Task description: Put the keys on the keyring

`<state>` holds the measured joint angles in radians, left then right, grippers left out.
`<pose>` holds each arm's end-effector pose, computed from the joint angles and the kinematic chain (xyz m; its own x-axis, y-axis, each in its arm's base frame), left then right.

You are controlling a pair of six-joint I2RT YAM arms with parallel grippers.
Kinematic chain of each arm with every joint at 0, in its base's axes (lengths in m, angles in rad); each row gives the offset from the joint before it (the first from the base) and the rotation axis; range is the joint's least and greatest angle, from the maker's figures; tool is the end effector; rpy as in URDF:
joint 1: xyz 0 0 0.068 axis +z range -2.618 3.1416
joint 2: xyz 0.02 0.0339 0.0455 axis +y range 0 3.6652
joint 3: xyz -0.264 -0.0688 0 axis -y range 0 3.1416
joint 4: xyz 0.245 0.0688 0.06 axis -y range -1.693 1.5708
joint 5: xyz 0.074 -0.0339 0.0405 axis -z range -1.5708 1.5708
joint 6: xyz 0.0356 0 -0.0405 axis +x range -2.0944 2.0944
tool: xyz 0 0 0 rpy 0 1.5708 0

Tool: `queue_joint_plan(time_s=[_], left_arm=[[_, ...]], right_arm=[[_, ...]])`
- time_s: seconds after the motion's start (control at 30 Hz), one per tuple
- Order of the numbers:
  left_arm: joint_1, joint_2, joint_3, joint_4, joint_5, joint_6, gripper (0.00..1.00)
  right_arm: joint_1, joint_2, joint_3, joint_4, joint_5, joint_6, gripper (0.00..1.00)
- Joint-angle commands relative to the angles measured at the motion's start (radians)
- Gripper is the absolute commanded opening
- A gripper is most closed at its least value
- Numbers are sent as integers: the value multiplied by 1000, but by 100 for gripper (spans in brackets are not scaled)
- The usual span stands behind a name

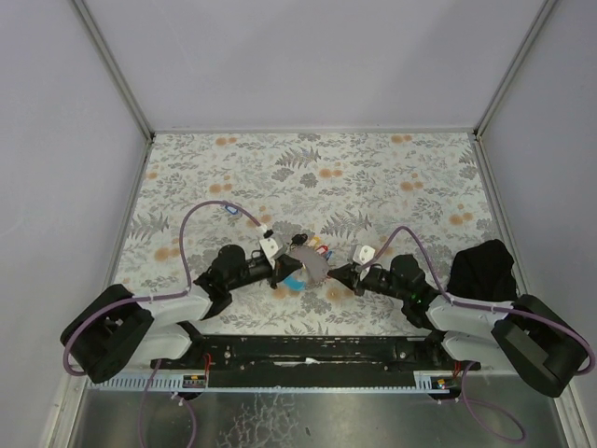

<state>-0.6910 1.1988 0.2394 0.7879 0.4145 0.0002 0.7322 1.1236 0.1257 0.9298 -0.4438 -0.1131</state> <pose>0.1595 -0.1505 0.1751 -0.1313 0.1089 -0.9853 0.8892 0.4524 -0.0685 0.1348 0.1417 0.1710 0.0538 -0.0887 -0.9946 -0.9222 0.3777 -0.0836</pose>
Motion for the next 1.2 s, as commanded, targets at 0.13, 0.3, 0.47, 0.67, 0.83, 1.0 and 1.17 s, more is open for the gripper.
queue_joint_plan(time_s=[0.13,0.3,0.47,0.67,0.83,1.0,1.17], left_arm=[[-54,54,-37,190,89,188,0],[-70,93,-34,201,143,243,0],[-82,121,-28,196,176,292,0],[-85,138,-15,171,213,327,0],[-95,174,12,132,231,349,0],[-97,185,16,133,221,371,0],[-97,205,24,129,208,378,0]], right_arm=[[-6,43,43,105,-117,-80,0],[-9,67,62,100,-188,-114,0],[-34,96,70,120,-258,-133,0],[-64,144,95,120,-315,-150,0],[-76,185,94,169,-329,-134,0],[-76,214,107,163,-346,-149,0],[-76,230,111,165,-359,-155,0]])
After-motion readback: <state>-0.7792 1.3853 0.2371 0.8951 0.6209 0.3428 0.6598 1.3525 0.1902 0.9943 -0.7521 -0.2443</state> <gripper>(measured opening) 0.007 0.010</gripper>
